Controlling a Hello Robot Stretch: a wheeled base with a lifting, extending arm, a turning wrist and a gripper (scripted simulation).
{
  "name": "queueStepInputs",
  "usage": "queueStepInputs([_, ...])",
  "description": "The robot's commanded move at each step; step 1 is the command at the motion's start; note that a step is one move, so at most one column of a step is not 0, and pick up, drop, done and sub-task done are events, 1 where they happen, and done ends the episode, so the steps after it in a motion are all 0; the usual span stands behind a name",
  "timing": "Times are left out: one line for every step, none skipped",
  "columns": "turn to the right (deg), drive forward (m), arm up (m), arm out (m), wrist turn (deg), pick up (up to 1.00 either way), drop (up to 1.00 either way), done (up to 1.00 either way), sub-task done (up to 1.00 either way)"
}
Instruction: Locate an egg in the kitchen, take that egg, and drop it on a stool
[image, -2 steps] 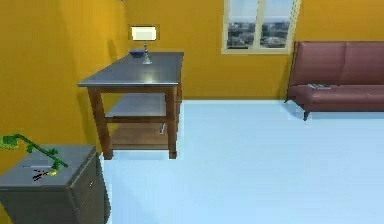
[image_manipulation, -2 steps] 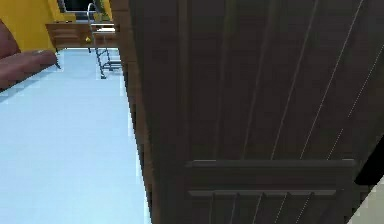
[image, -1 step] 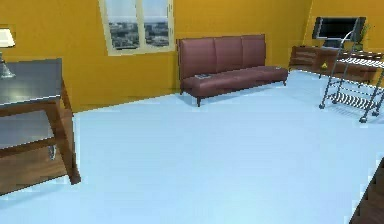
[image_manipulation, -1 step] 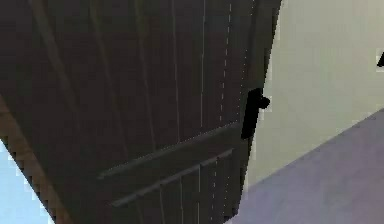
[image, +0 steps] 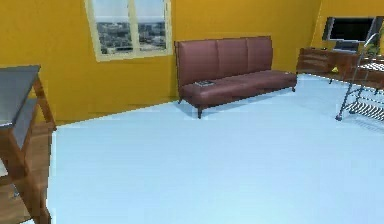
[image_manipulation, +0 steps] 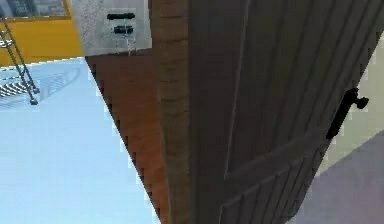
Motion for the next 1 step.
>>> queueStepInputs([-45.0,0.00,0.00,0.00,0.0,0.00,0.00,0.00,0.00])
